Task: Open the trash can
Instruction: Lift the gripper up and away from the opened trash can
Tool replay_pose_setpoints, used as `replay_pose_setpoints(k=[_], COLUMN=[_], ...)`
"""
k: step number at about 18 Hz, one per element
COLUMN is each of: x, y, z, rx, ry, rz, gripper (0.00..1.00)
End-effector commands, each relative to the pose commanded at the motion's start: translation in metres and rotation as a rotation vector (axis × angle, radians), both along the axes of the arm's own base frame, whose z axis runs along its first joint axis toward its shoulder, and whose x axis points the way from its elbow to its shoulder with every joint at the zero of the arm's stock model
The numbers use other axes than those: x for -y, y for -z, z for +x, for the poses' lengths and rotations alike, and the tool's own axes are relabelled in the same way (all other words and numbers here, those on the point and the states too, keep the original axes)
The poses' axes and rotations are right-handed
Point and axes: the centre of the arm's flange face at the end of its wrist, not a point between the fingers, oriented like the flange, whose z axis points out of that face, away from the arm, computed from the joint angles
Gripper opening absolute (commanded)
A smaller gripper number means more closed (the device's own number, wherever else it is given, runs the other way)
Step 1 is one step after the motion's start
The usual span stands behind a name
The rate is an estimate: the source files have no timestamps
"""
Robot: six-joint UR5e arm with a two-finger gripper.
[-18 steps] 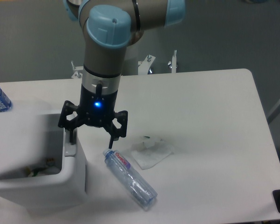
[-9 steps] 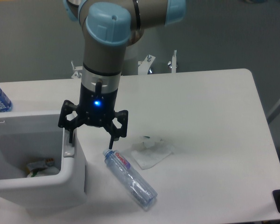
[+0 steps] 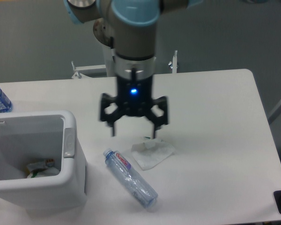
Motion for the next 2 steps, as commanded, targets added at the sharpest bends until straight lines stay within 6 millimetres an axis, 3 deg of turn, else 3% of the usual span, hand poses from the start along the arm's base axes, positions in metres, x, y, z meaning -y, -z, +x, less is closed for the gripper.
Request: replay_pose_setpoints(k=[2], x=[0.020], y=[0.004], z=[-0.019], rx=[-0.016], ry=[0.018], rz=[-0.042], gripper=[1.00])
